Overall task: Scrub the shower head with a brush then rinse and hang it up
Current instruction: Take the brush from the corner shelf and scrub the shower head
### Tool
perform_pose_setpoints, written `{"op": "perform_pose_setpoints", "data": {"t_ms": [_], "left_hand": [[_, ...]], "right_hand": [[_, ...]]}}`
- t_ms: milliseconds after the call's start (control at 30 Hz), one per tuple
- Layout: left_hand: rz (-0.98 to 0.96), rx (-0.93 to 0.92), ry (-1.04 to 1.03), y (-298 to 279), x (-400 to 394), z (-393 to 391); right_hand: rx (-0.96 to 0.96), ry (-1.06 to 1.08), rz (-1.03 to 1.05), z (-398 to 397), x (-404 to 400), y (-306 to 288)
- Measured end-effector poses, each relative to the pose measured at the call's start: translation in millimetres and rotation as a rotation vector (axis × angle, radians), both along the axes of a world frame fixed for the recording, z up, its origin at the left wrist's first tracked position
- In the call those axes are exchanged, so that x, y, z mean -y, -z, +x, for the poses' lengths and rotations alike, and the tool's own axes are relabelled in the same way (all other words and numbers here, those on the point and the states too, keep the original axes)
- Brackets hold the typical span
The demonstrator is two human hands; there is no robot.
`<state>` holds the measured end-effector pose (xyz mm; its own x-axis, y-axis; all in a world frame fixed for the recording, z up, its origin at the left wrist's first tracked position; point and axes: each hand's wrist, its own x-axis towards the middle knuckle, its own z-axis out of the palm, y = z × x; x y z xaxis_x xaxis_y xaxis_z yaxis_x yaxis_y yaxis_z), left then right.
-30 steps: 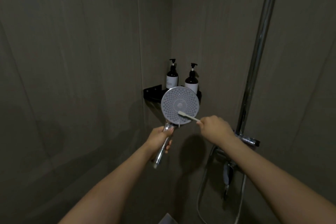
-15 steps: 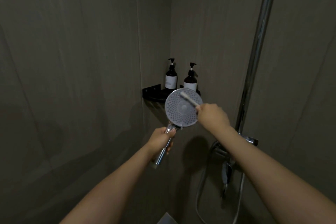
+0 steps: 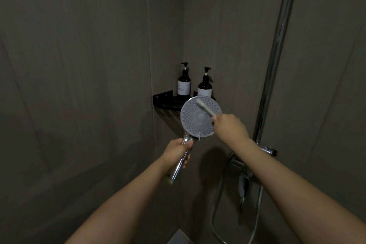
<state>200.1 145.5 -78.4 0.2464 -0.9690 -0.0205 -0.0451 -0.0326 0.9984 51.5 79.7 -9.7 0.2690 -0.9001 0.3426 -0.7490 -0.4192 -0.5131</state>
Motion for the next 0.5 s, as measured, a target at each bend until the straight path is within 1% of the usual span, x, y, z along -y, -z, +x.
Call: {"op": "perform_pose_setpoints", "data": {"t_ms": [67, 200, 233, 300, 333, 400, 433, 467, 500], "left_hand": [[-0.004, -0.031, -0.017, 0, 0, -2], [-0.01, -0.066, -0.035, -5, 2, -2], [-0.007, -0.073, -0.039, -6, 2, -2], [0.002, -0.094, -0.047, -7, 1, -3], [0.003, -0.104, -0.048, -6, 2, -4], [0.0, -0.116, -0.042, -8, 3, -6], [0.0, -0.117, -0.04, -9, 4, -8], [0.001, -0.116, -0.039, -10, 5, -8], [0.003, -0.116, -0.038, -10, 5, -8]], "right_hand": [[-0.007, -0.045, 0.057, 1, -4, 3], [-0.015, 0.039, -0.032, -17, 6, 5], [-0.002, 0.019, 0.0, -18, 6, 8], [-0.078, -0.022, 0.014, -20, 0, 18], [-0.087, -0.002, -0.012, -21, -1, 21], [-0.033, 0.082, -0.074, -25, 1, 23], [-0.009, 0.076, -0.085, -26, 2, 23], [0.009, 0.042, -0.052, -25, 3, 24], [-0.028, 0.0, -0.027, -25, 1, 26]]}}
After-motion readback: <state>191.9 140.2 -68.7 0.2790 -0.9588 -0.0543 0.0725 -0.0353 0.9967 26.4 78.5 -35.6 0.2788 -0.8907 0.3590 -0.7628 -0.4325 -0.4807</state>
